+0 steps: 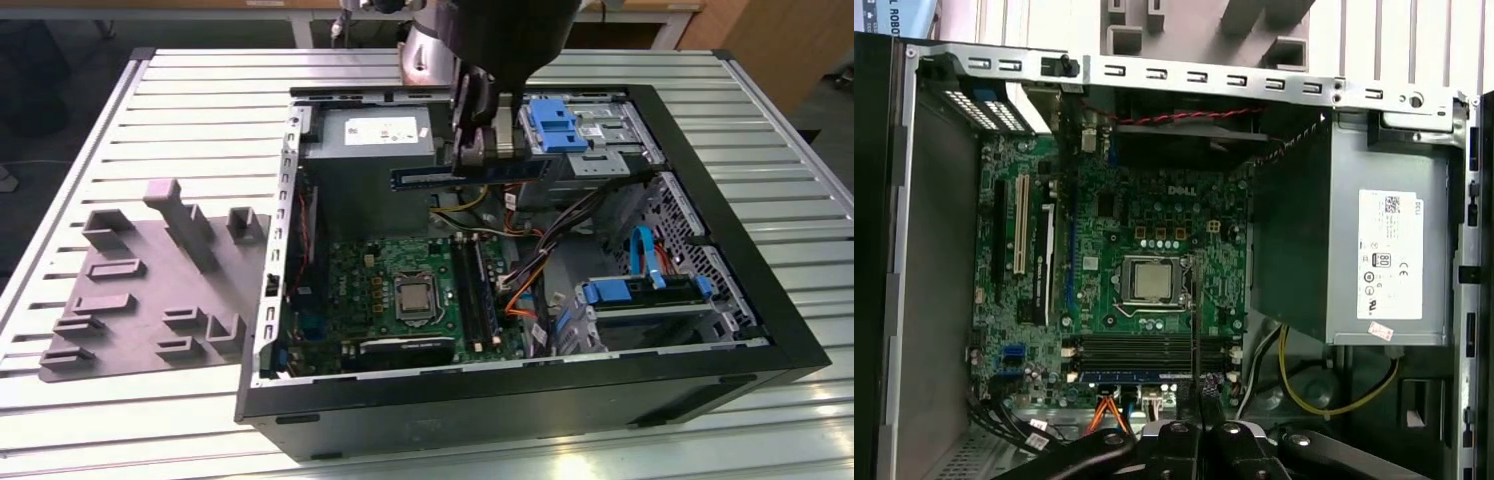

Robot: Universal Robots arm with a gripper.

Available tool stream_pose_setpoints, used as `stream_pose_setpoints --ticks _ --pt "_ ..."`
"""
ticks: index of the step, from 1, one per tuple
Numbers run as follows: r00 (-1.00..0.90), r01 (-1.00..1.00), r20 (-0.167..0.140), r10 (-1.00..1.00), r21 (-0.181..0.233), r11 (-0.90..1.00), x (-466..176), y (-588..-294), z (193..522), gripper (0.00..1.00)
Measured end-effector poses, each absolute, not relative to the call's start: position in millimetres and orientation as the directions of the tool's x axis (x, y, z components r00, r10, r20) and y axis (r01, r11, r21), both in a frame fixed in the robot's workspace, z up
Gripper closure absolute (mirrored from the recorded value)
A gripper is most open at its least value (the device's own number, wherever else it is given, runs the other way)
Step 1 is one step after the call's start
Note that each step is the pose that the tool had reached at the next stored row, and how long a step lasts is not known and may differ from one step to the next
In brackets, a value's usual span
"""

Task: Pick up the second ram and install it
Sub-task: 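Pick up the second ram and move it above second insertion slot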

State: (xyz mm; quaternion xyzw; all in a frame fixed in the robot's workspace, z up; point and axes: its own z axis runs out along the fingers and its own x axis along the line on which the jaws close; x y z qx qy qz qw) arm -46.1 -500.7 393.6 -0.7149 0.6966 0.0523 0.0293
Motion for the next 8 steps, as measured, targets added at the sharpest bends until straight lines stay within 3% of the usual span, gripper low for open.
stream_pose_setpoints --ticks 8 --pt "0.008 -0.999 -0.116 -0.993 0.034 -0.012 -44.0 -500.8 387.6 0.89"
